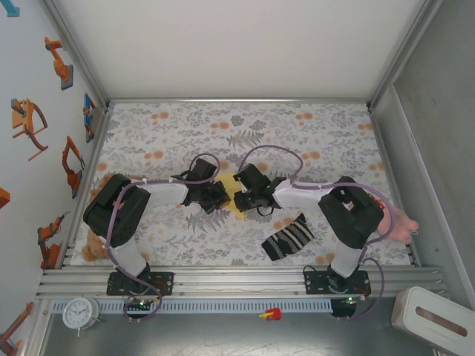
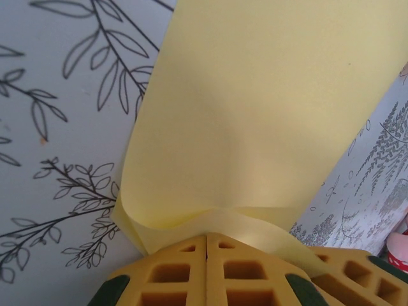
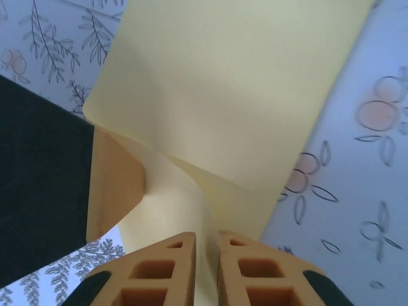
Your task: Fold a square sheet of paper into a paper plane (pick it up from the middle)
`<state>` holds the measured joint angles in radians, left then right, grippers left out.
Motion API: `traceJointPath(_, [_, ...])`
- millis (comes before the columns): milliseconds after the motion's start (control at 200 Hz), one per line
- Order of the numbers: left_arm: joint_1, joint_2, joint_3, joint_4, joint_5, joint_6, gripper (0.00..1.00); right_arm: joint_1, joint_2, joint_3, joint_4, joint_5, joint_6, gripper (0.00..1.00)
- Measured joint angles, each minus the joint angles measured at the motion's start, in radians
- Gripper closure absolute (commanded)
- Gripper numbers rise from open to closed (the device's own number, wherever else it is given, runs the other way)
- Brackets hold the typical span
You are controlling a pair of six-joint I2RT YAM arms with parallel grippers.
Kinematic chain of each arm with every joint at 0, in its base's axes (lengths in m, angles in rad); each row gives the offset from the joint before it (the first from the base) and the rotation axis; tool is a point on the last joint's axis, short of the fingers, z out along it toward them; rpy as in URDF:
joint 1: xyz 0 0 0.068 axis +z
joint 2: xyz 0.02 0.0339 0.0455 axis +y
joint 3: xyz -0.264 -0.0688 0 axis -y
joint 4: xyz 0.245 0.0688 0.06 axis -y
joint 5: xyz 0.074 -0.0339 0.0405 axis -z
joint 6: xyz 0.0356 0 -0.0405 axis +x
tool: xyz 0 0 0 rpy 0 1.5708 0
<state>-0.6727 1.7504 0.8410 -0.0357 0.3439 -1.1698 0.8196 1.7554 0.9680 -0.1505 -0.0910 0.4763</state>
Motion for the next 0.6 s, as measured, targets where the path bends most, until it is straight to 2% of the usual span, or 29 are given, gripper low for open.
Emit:
traceJointPath(240, [0.000, 0.002, 0.002, -0.003, 0.000, 0.000, 0.95, -0.041, -0.108, -0.001, -0.025, -0.001, 0.048, 0.76])
traceJointPath(426, [0.000, 0.002, 0.002, -0.002, 0.000, 0.000, 0.95, -0.041, -0.110, -0.024, 0.006, -0.109, 0.082, 0.89])
traceJointPath(601, [0.000, 0.003, 0.002, -0.002, 0.001, 0.000, 0.95, -0.041, -0.058, -0.039, 0.060, -0.246, 0.108, 0.94])
